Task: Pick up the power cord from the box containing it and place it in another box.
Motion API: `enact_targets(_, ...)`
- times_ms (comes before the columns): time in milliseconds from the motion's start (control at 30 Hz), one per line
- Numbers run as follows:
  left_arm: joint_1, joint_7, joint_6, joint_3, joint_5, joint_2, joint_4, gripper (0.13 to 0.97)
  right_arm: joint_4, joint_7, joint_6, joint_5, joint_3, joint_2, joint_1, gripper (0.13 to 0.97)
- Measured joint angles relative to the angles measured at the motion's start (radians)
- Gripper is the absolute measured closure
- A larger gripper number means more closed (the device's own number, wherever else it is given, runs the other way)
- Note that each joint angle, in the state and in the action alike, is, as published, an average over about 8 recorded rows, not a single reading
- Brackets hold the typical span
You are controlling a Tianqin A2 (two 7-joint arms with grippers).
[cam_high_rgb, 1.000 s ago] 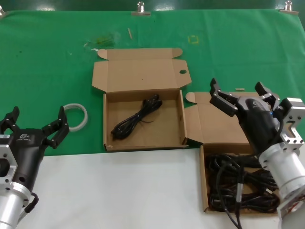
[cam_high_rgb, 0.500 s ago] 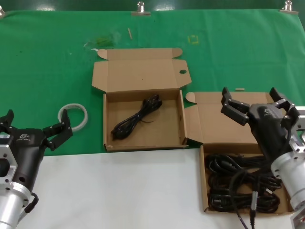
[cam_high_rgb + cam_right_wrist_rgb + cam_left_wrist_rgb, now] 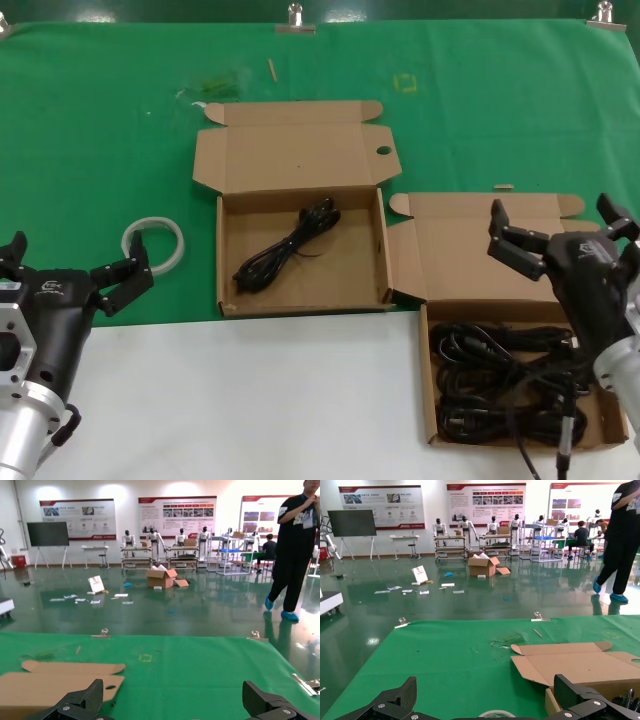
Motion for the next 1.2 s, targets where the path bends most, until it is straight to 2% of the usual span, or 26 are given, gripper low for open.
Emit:
enact_targets(333, 0.0, 0.0, 0.0, 0.0, 0.0, 0.0, 0.0, 0.132, 0.02, 0.009, 0.006, -0.061, 0.022, 0.011, -0.032, 0.129)
enact_targets(1200, 0.0, 0.0, 0.0, 0.0, 0.0, 0.0, 0.0, 0.132, 0.021, 0.01, 0.006, -0.064, 0.023, 0.012, -0.033, 0.129)
